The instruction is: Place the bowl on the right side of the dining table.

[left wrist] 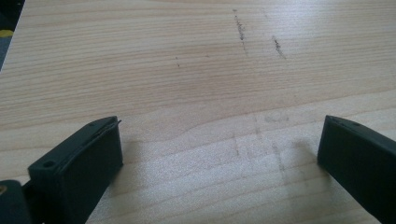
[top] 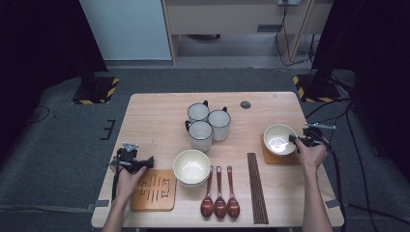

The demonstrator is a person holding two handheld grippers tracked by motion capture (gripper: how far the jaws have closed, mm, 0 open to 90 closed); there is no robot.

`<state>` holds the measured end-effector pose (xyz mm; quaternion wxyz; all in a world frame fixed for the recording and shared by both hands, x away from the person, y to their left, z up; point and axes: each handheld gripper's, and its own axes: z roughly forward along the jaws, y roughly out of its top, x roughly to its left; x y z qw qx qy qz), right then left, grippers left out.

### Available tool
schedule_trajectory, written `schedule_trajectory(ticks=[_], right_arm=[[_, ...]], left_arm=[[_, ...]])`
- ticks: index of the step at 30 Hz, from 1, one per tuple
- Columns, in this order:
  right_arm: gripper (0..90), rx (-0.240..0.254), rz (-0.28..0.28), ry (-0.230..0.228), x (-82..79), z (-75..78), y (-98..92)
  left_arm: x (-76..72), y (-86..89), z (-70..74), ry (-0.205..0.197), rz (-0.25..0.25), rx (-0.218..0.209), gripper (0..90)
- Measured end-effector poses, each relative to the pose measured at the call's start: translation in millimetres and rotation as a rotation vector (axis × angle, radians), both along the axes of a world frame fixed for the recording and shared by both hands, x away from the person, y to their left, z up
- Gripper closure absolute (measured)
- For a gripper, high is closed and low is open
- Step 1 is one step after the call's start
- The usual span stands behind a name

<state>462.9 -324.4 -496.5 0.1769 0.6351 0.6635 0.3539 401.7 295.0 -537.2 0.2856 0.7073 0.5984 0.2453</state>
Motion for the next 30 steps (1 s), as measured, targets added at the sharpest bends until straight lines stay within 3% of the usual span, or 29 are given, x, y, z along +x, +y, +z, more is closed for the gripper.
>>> schedule_trajectory(ticks=[16, 22, 30], right_arm=[[82.9, -0.008, -0.011, 0.02, -0.6, -3.5, -2.4], [82.5, -0.019, -0.001, -0.005, -0.9, -3.5, -2.9], [59.9, -0.059, -0.012, -0.058, -5.6, 4.2, -1.8]], left_arm=[[0.0, 0.0, 0.0, 0.0, 0.0, 0.0, 0.0], [0.0, -0.1, 0.0, 0.0, 0.001, 0.0, 0.0], [-0.1, -0.1, 0.0, 0.0, 0.003, 0.001, 0.0]])
